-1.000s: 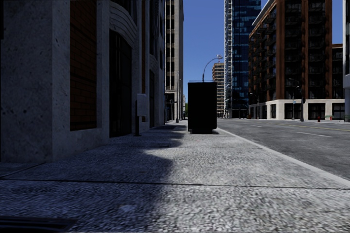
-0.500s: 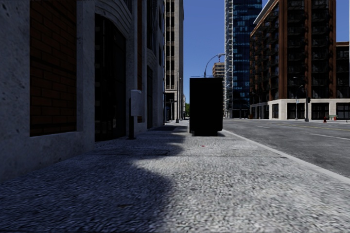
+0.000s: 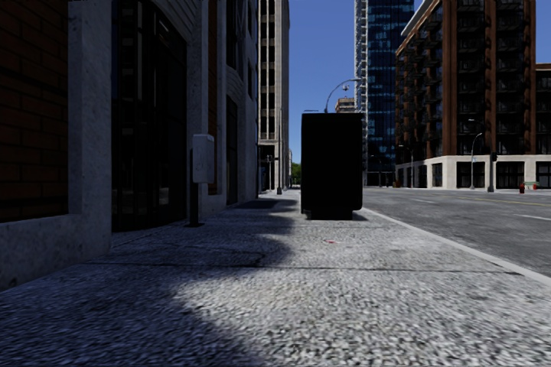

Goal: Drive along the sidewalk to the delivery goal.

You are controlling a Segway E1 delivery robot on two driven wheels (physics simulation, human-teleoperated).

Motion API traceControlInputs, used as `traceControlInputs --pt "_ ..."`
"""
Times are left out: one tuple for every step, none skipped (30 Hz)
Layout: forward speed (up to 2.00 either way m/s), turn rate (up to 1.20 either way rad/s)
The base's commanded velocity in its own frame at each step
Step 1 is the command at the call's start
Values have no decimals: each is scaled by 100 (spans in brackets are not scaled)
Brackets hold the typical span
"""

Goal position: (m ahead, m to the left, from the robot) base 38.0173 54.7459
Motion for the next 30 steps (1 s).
traceControlInputs --pt "200 0" --pt "200 0" --pt "200 0" --pt "200 0" --pt "200 0" --pt "200 0" --pt "200 0" --pt "200 0" --pt "200 0" --pt "200 0" --pt "200 0" --pt "200 0" --pt "200 0" --pt "200 0" --pt "200 0" --pt "200 0" --pt "200 0" --pt "200 0" --pt "200 0" --pt "200 0" --pt "200 0" --pt "200 0" --pt "200 0" --pt "200 0" --pt "200 0" --pt "200 0" --pt "200 0" --pt "200 0" --pt "200 0" --pt "200 0"
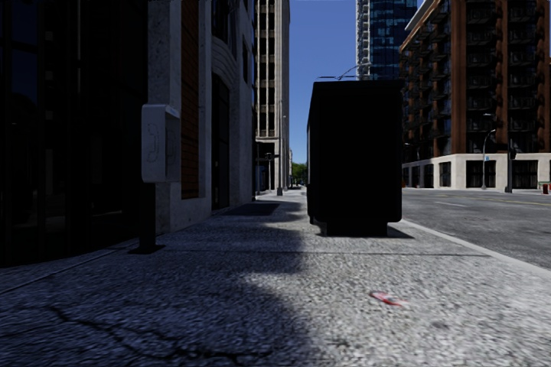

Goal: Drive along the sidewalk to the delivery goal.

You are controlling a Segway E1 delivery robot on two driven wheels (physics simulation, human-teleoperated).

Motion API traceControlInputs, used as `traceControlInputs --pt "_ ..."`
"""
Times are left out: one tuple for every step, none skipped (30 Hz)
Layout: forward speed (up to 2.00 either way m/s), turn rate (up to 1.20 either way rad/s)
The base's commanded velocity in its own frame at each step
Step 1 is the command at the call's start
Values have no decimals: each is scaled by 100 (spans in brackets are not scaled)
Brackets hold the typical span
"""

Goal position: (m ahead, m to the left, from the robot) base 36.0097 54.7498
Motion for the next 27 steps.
traceControlInputs --pt "200 0" --pt "200 0" --pt "200 1" --pt "200 4" --pt "200 14" --pt "200 14" --pt "200 33" --pt "200 37" --pt "200 38" --pt "200 38" --pt "200 37" --pt "200 31" --pt "200 28" --pt "200 27" --pt "200 27" --pt "200 22" --pt "200 11" --pt "200 8" --pt "200 8" --pt "200 0" --pt "200 0" --pt "200 0" --pt "200 0" --pt "200 0" --pt "200 0" --pt "200 0" --pt "200 0"
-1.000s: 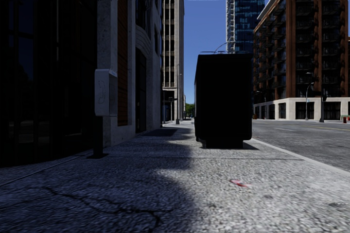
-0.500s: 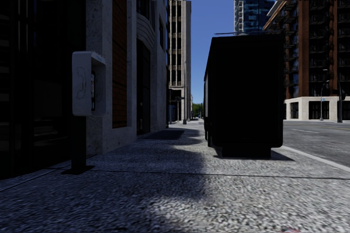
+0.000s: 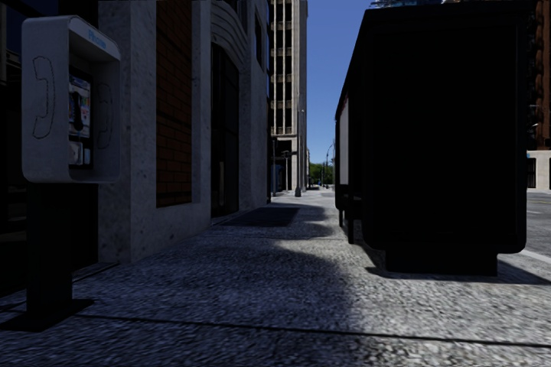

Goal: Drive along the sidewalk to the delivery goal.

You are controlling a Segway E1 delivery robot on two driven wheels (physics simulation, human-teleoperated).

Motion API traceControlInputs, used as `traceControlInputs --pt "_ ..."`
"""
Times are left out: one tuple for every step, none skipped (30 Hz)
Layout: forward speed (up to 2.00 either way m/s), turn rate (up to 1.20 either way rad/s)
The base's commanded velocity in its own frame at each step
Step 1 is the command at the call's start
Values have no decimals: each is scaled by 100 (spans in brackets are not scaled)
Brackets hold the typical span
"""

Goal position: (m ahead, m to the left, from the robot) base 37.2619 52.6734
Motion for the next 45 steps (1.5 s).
traceControlInputs --pt "200 0" --pt "200 0" --pt "200 0" --pt "200 0" --pt "200 0" --pt "200 0" --pt "200 0" --pt "200 0" --pt "200 0" --pt "200 0" --pt "200 0" --pt "200 0" --pt "200 0" --pt "200 0" --pt "200 0" --pt "200 0" --pt "200 0" --pt "200 0" --pt "200 0" --pt "200 0" --pt "200 0" --pt "200 0" --pt "200 0" --pt "200 0" --pt "200 0" --pt "200 0" --pt "200 0" --pt "200 0" --pt "200 0" --pt "200 0" --pt "200 0" --pt "200 0" --pt "200 0" --pt "200 0" --pt "200 0" --pt "200 0" --pt "200 0" --pt "200 0" --pt "200 0" --pt "200 0" --pt "200 0" --pt "200 0" --pt "200 0" --pt "200 0" --pt "200 0"
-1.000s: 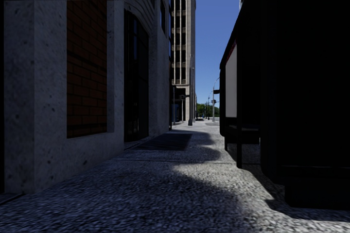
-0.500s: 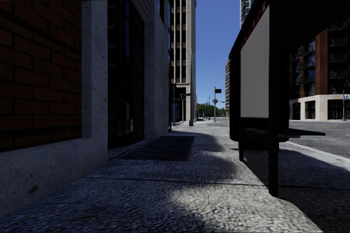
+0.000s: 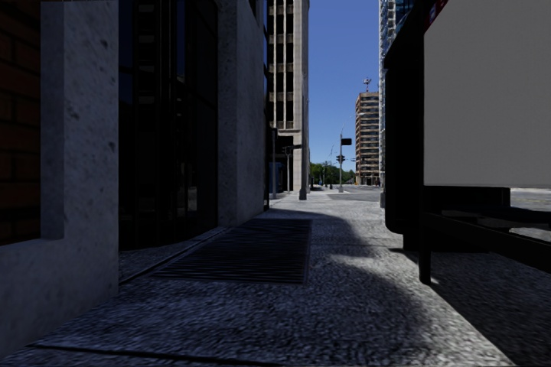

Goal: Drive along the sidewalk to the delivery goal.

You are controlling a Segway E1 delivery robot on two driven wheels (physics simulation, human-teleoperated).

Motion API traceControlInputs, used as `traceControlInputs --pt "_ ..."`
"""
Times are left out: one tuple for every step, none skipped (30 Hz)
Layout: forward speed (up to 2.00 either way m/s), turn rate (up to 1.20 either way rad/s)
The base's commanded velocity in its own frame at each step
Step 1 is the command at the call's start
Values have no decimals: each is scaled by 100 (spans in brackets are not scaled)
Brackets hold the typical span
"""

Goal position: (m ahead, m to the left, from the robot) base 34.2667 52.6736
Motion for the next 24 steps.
traceControlInputs --pt "200 0" --pt "200 0" --pt "200 0" --pt "200 0" --pt "200 0" --pt "200 -2" --pt "200 -2" --pt "200 -10" --pt "200 -14" --pt "200 -16" --pt "200 -16" --pt "200 -16" --pt "200 -17" --pt "200 -20" --pt "200 -21" --pt "200 -22" --pt "200 -22" --pt "200 -22" --pt "200 -23" --pt "200 -23" --pt "200 -23" --pt "200 -23" --pt "200 -27" --pt "200 -31"
